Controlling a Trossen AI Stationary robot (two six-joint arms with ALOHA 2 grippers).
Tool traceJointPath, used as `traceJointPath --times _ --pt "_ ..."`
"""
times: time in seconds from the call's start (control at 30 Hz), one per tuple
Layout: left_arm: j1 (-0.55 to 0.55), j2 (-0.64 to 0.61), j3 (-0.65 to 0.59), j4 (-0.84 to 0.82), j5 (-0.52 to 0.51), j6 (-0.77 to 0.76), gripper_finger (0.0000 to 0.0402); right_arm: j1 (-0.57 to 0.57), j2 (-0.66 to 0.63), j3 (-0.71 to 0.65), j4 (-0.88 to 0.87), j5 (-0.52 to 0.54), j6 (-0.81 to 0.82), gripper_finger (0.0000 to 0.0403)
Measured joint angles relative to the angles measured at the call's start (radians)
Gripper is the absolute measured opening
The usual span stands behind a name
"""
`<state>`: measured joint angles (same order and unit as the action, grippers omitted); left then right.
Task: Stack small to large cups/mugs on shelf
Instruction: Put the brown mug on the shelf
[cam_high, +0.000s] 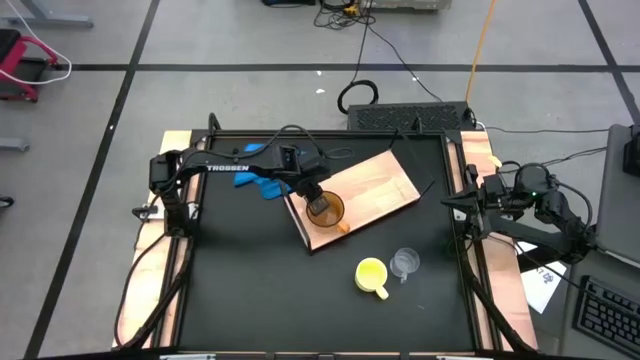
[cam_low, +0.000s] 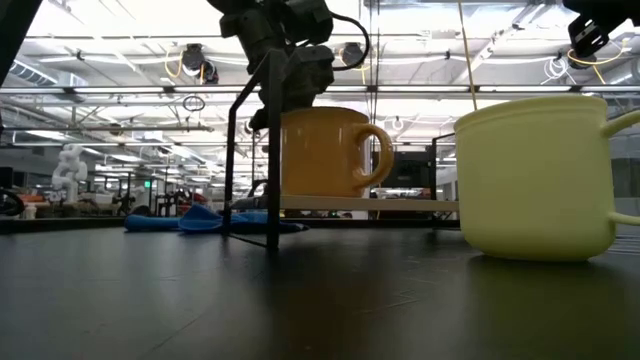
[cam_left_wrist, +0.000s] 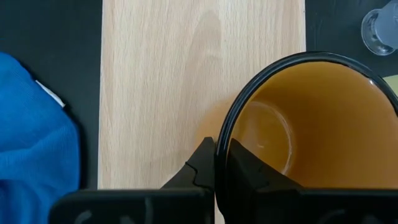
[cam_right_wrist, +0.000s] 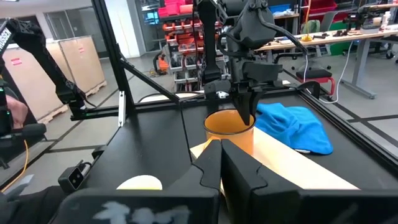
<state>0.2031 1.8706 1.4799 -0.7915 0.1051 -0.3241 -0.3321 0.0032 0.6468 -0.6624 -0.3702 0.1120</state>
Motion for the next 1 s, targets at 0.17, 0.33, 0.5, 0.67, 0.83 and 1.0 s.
traceJointPath --times 0.17,0.33,0.5,0.67,0.83,1.0 --pt "-0.001 0.0 0.0 0.0 0.0 0.002 0.0015 0.0 0.0 0.0 0.0 0.0 0.0 0.0" --pt "-0.001 0.0 0.0 0.001 0.0 0.004 0.0015 0.0 0.0 0.0 0.0 0.0 0.0 0.0" --pt "-0.002 0.0 0.0 0.001 -0.001 0.005 0.0016 0.0 0.0 0.0 0.0 0.0 0.0 0.0" --pt "-0.005 0.005 -0.005 -0.007 -0.025 0.011 0.0052 0.0 0.0 0.0 0.0 0.0 0.0 0.0" --pt "-0.01 0.008 -0.008 -0.018 -0.045 0.014 0.0062 0.0 0.0 0.0 0.0 0.0 0.0 0.0" --pt "-0.019 0.013 -0.01 -0.019 -0.061 0.024 0.0065 0.0 0.0 0.0 -0.001 0.0 0.0 0.0"
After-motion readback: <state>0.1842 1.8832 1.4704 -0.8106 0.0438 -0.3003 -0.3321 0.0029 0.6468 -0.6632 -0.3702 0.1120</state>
